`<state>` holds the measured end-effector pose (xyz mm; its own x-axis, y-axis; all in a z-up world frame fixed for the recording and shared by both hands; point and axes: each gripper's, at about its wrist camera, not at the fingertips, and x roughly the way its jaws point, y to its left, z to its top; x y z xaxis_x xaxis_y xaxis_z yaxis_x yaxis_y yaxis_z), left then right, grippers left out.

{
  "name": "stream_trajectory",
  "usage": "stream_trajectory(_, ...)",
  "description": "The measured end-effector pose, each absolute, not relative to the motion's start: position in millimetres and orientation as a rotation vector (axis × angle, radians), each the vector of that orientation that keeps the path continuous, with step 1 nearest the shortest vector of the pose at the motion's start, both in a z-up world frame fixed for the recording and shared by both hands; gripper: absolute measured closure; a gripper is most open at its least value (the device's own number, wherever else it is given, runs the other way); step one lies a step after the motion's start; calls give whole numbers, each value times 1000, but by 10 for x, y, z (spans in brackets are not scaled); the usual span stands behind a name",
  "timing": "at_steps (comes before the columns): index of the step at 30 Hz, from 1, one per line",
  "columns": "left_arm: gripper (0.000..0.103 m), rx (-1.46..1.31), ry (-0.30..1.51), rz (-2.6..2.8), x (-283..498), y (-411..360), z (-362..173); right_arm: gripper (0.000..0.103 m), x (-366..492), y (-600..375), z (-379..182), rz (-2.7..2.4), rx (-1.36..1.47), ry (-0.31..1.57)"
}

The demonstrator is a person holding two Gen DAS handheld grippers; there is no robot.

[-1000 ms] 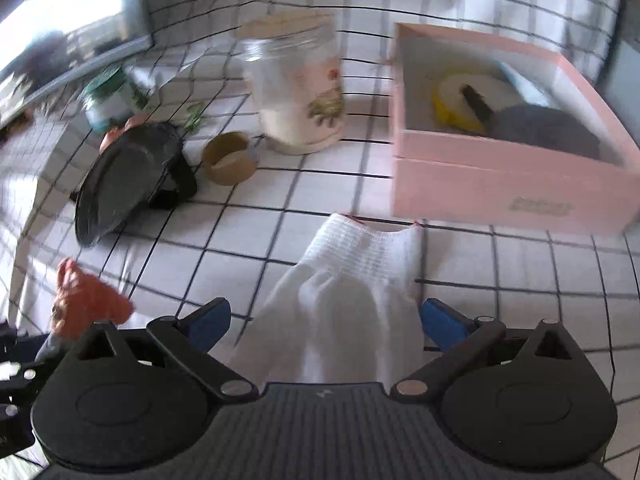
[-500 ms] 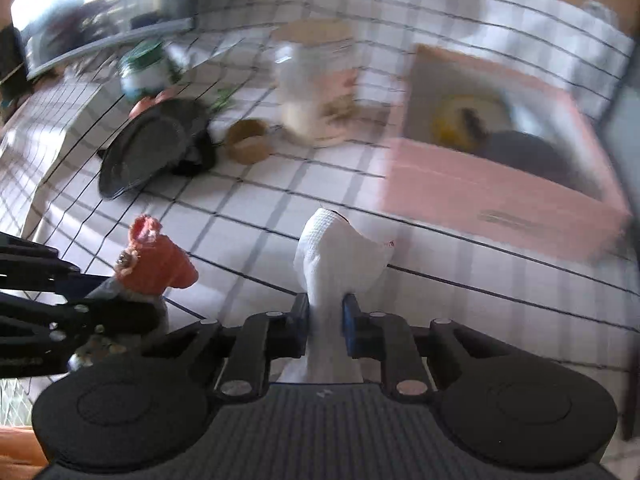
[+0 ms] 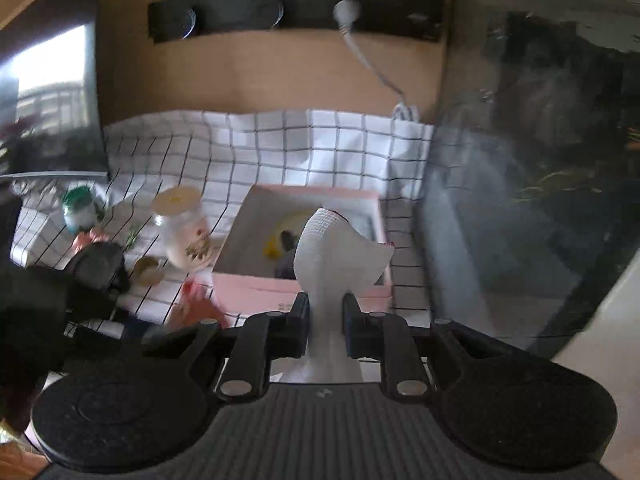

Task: Organize soft objects
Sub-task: 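Carry glove and doll into the pink box and open both tools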

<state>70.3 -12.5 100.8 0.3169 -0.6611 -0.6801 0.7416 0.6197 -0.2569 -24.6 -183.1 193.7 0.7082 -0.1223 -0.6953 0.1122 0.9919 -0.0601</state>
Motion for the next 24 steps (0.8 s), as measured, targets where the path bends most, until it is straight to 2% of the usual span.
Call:
stream_trajectory(6, 79, 9, 751, -780, 1430, -457, 1384, 86, -278, -1910, 1847, -158, 42, 754)
stream_trajectory(9, 76, -30, 721, -736, 1804, -664, 1465, 86, -302, -1928, 1838, -150, 48, 732)
stream_trajectory(12, 70, -137, 740, -776, 2152, -844, 1380, 86, -303, -1949, 1767, -153, 45, 740)
stream_trajectory(14, 60, -128, 822, -791, 2317, -1008, 1201, 86, -295, -1980, 1697, -159, 36, 761)
stream_trajectory(18, 62, 96, 923, -684, 2328, -1254, 824, 86, -237, -2072, 1567, -156, 28, 793)
stream_trajectory(20, 62, 17, 927, -694, 2326, -1127, 776, 86, -206, -2111, 1551, -129, 35, 776)
stream_trajectory(24, 62, -178, 793, -723, 2253, -752, 916, 86, 44, -2246, 1588, -80, 77, 750)
